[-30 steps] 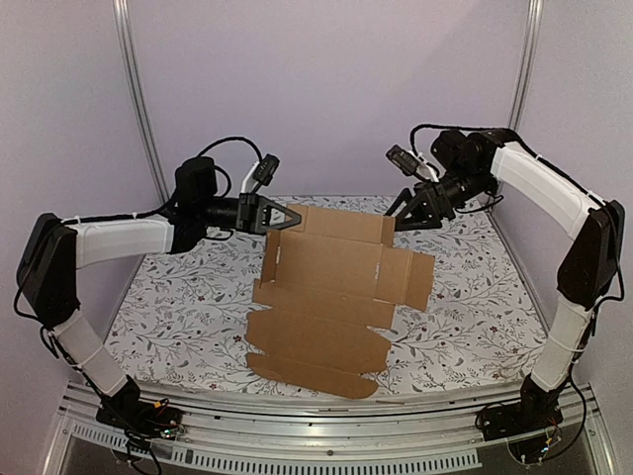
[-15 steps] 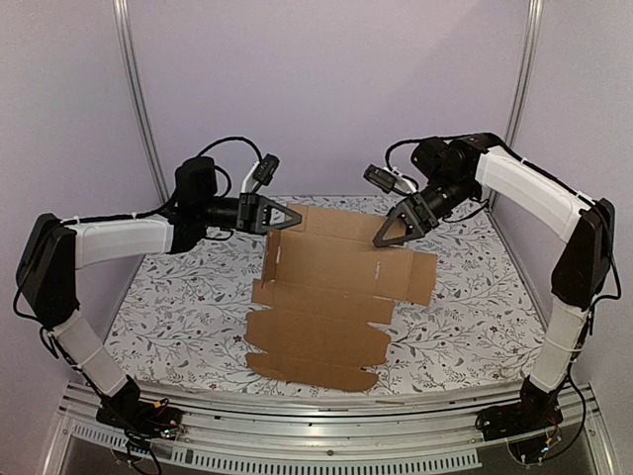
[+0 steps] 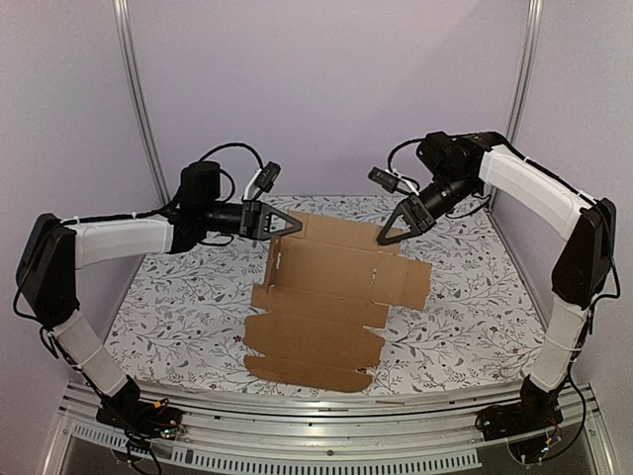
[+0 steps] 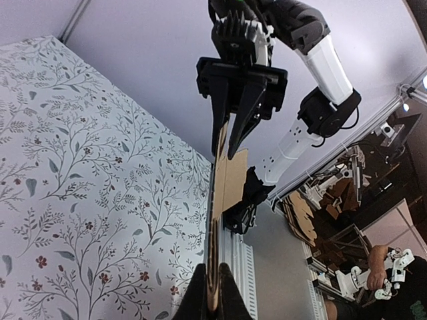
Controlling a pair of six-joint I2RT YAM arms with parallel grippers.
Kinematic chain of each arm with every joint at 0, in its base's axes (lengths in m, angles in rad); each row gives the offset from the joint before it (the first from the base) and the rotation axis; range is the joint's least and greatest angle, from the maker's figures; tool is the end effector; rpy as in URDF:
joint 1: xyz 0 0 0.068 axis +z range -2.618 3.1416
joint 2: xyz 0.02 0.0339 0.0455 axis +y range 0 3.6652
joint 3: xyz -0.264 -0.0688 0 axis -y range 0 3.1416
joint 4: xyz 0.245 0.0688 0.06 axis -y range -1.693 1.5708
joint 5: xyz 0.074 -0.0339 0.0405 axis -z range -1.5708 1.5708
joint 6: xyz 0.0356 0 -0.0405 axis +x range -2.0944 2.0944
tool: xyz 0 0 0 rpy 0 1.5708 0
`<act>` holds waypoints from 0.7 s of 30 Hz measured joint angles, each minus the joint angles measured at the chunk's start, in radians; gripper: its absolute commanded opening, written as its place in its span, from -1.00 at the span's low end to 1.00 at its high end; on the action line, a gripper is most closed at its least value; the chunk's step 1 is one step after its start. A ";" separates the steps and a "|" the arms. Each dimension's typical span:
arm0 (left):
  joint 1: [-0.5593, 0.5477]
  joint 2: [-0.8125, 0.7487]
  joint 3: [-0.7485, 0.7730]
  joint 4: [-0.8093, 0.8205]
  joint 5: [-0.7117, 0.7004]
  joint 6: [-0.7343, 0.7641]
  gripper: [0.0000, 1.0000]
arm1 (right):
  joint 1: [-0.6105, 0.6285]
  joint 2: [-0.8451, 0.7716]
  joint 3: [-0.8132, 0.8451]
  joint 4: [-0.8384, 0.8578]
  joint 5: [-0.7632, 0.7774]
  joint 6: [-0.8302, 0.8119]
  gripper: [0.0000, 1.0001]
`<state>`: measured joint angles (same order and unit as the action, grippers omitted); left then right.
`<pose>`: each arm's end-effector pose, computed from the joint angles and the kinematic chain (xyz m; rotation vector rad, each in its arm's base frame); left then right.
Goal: Fold the paper box
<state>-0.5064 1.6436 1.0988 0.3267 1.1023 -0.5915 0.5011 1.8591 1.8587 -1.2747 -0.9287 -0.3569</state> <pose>0.3062 -0.2062 0.2817 0.8182 1.8531 -1.7134 0.3089 0.2017 0.3353 -1.2652 2.2969 1.3345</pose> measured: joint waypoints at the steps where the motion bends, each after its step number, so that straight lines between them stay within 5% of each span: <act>1: 0.000 0.000 0.000 -0.009 -0.003 0.008 -1.00 | -0.004 -0.006 -0.001 0.005 0.014 0.008 -0.91; 7: -0.007 -0.006 0.000 -0.034 -0.018 0.039 -1.00 | -0.010 -0.045 -0.014 0.028 0.066 0.038 -1.00; 13: -0.018 -0.037 0.018 -0.112 -0.043 0.096 -0.01 | -0.009 -0.050 -0.019 0.044 0.105 0.042 -1.00; 21: -0.052 -0.095 0.407 -0.649 -0.340 0.449 0.17 | 0.029 -0.015 0.173 -0.028 0.191 -0.030 -1.00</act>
<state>-0.5587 1.5486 1.5063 -0.3225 0.7628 -0.1425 0.5301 1.8439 2.0315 -1.3029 -0.7380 -0.3870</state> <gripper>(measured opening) 0.584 0.006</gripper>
